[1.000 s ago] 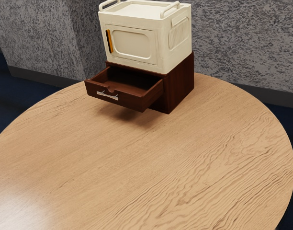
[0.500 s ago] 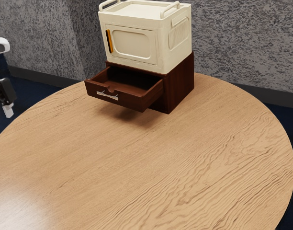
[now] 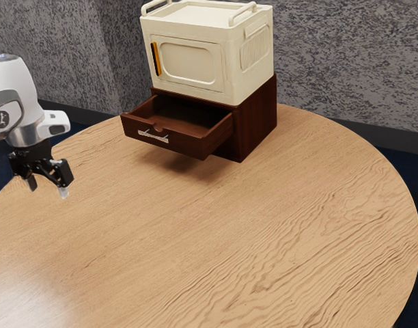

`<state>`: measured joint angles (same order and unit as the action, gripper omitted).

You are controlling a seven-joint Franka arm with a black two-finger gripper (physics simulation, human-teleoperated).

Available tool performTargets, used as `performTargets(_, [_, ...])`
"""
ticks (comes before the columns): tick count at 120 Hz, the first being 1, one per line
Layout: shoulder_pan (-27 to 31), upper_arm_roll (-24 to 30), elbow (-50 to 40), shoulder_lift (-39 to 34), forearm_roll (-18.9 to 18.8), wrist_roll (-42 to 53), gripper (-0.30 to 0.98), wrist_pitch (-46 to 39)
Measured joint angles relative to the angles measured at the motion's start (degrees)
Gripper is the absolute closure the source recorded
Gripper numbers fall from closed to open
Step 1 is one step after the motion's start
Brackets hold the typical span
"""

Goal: Push the drawer handle with one arm to close the drawer

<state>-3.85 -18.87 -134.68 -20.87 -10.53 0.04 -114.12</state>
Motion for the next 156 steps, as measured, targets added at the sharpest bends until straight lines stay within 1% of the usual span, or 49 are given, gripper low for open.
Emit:
performTargets(8, [-0.85,-0.21,2.27,3.04,0.94,1.4,0.02,-2.96])
performTargets(26, [-1.6,-0.27,4.98,7.02,2.61,4.81,0.02,-7.05])
performTargets(44, [-3.21,-0.21,9.83,13.11,6.51,7.39,0.03,-8.94])
performTargets(62, [-4.26,-0.21,10.74,15.27,9.42,9.37,0.03,-11.34])
performTargets(76, [-4.83,-0.26,12.43,17.4,10.51,10.61,0.04,-12.7])
performTargets(80, [-4.79,-0.27,13.24,18.26,10.68,10.94,0.11,-12.96])
performTargets(95, [-4.35,-0.29,16.23,21.9,11.03,12.0,0.43,-13.65])
performTargets(101, [-4.35,-0.35,16.7,22.37,11.12,12.37,0.52,-13.83])
performTargets(108, [-4.29,-0.35,17.32,22.9,11.2,12.77,0.6,-13.99])
performTargets(117, [-4.19,-0.31,18.66,24.26,11.42,13.22,0.67,-14.13])
performTargets(127, [-4.38,-0.31,19.93,24.99,11.59,13.67,0.71,-14.2])
performTargets(156, [-4.43,0.07,24.87,29.61,12.42,14.66,0.77,-14.09])
